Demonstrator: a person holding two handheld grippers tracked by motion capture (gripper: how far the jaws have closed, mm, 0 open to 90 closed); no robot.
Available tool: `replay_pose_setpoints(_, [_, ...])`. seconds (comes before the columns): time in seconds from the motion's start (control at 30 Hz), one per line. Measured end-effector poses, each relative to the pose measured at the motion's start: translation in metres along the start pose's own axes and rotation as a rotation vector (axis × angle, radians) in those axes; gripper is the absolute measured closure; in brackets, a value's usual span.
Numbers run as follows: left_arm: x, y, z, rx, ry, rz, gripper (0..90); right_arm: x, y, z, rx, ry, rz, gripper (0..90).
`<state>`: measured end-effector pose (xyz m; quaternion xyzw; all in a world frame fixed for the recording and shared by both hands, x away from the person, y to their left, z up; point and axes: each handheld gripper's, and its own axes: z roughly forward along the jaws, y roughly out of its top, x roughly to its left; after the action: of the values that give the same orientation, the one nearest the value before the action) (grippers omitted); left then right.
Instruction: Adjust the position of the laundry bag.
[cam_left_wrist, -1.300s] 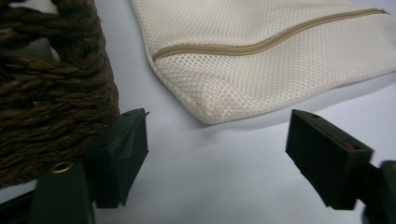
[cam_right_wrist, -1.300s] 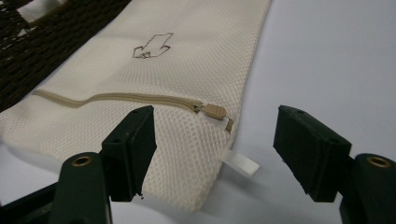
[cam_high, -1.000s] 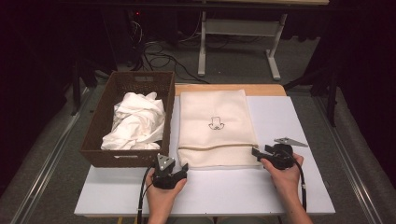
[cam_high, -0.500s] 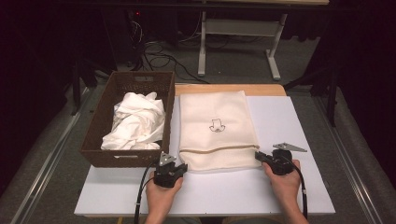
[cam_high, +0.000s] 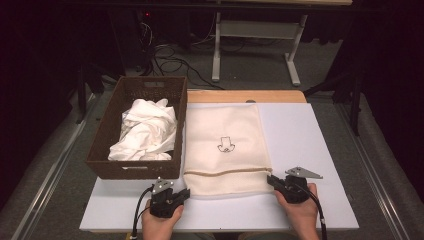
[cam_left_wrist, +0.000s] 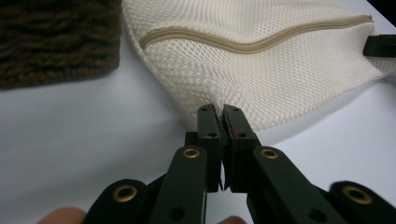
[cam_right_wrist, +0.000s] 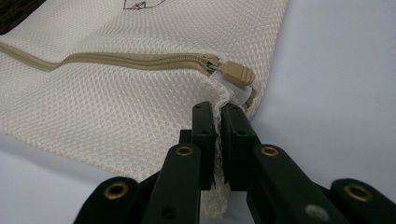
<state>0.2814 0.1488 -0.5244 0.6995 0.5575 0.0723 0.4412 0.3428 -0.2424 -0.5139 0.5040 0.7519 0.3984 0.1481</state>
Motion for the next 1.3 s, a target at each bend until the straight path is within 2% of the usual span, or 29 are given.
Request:
replay_pose_setpoints(0.07, [0.0,-0.004,-0.004,0.011,-0.006,-0.002,86.4,0.003,-0.003,-0.004,0.005,0.011,-0.013,85.8])
replay_pose_setpoints(0.23, [-0.005,-0.011,-0.013,0.038,-0.003,0.035,86.3,0.008,-0.012,-0.016,0.021,0.029,-0.023,85.4])
replay_pose_setpoints(0.37, [-0.006,-0.016,-0.018,0.045,-0.004,0.039,86.1,0.012,-0.019,-0.024,0.028,0.042,-0.022,84.3])
replay_pose_setpoints(0.57, [-0.004,-0.021,-0.02,0.056,0.003,0.027,85.8,0.016,-0.023,-0.028,0.04,0.054,-0.034,84.3])
replay_pose_setpoints(0.63, [-0.004,-0.021,-0.022,0.055,0.009,0.027,85.1,0.015,-0.022,-0.028,0.043,0.073,-0.005,83.3])
replay_pose_setpoints(0.7, [-0.002,-0.021,-0.024,0.047,-0.004,0.012,83.1,0.015,-0.022,-0.029,0.052,0.083,0.002,79.4])
replay_pose_setpoints(0.73, [-0.002,-0.021,-0.024,0.047,-0.004,0.012,80.7,0.015,-0.022,-0.029,0.052,0.083,0.002,79.4])
replay_pose_setpoints(0.77, [0.0,-0.019,-0.028,0.021,-0.005,-0.001,72.2,0.014,-0.022,-0.03,0.049,0.098,0.002,66.3])
replay_pose_setpoints(0.8, [0.0,-0.018,-0.029,0.009,-0.002,-0.004,61.9,0.013,-0.022,-0.031,0.039,0.107,0.009,58.0])
replay_pose_setpoints(0.93, [-0.005,-0.009,-0.039,-0.067,-0.019,0.031,37.0,0.007,-0.014,-0.039,-0.037,0.151,0.036,37.8])
replay_pose_setpoints(1.03, [-0.01,-0.004,-0.039,-0.1,-0.033,0.042,30.6,0.003,-0.006,-0.045,-0.074,0.124,0.044,32.7])
replay_pose_setpoints(1.1, [-0.015,-0.001,-0.035,-0.094,-0.036,0.073,28.3,-0.001,-0.001,-0.044,-0.078,0.088,0.049,30.1])
replay_pose_setpoints(1.13, [-0.015,-0.001,-0.035,-0.094,-0.036,0.073,26.7,-0.004,0.001,-0.043,-0.075,0.072,0.068,30.0])
replay_pose_setpoints(1.27, [-0.028,0.008,-0.024,-0.071,-0.035,0.126,22.2,-0.009,0.005,-0.047,-0.084,0.077,0.118,30.1])
replay_pose_setpoints(1.3, [-0.03,0.01,-0.021,-0.065,-0.035,0.131,21.9,-0.009,0.005,-0.047,-0.088,0.08,0.112,30.0])
